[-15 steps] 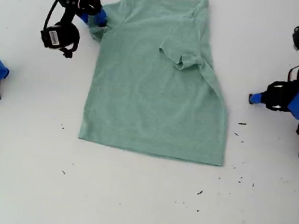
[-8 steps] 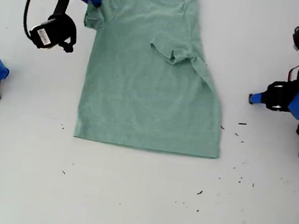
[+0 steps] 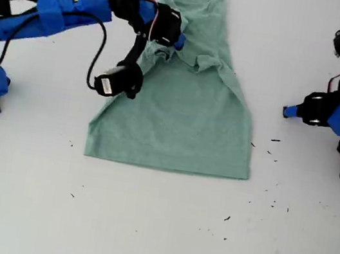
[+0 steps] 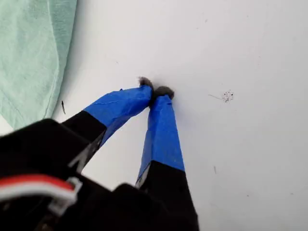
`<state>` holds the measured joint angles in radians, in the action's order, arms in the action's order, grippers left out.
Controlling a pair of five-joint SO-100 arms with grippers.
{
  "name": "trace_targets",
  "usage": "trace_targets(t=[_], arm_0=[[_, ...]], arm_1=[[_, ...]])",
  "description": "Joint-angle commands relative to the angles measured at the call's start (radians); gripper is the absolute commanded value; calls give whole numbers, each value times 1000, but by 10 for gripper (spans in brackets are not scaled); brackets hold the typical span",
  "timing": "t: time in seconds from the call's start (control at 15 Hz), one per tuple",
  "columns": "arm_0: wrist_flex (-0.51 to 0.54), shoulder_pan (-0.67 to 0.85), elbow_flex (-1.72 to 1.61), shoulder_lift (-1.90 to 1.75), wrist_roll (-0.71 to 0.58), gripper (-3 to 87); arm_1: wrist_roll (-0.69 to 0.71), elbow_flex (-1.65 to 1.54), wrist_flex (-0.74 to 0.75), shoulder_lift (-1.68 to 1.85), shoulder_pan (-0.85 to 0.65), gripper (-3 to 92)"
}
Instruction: Fold t shirt
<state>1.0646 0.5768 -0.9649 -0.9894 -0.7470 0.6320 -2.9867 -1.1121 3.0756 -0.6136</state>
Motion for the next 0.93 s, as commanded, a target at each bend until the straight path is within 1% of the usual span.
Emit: trace_targets(t=[0.0, 0.07, 0.13, 0.2, 0.27, 0.33, 0.4, 0.47, 0.53, 0.6, 0.67, 0.73, 0.8, 0.87], arm_0=[[12, 55, 95, 95, -63, 312], [95, 71, 95, 31, -63, 311], [169, 60, 74, -138, -77, 311], [250, 51, 67, -341, -66, 286], [322, 74, 23, -545, -26, 250], [394, 115, -95, -710, -2, 231], [383, 140, -357, -879, 32, 159], [242, 112, -718, -1069, 77, 51], [83, 64, -1071, -1227, 153, -2], [-97, -12, -1399, -1367, 252, -2], [-250, -100, -1674, -1480, 368, -2], [-360, -186, -1885, -1591, 466, -2], [-360, -206, -2036, -1712, 540, -2], [-311, -169, -2126, -1884, 502, -2]], arm_1=[[-6, 2, -8, -2, -3, 22], [-6, 0, -8, 0, -3, 22], [-8, 0, -9, 2, -3, 22], [-8, 0, -11, 3, -3, 22], [-8, -2, -11, 3, -5, 22], [-8, -2, -11, 5, -5, 22], [-9, -2, -12, 5, -5, 22], [-9, -2, -12, 6, -8, 22], [-9, -2, -12, 6, -8, 22], [-11, -2, -12, 6, -6, 22], [-17, -3, -15, 6, -6, 22], [-20, -3, -17, 6, -6, 22], [-23, -3, -17, 6, -6, 22], [-23, -3, -17, 6, -6, 22]])
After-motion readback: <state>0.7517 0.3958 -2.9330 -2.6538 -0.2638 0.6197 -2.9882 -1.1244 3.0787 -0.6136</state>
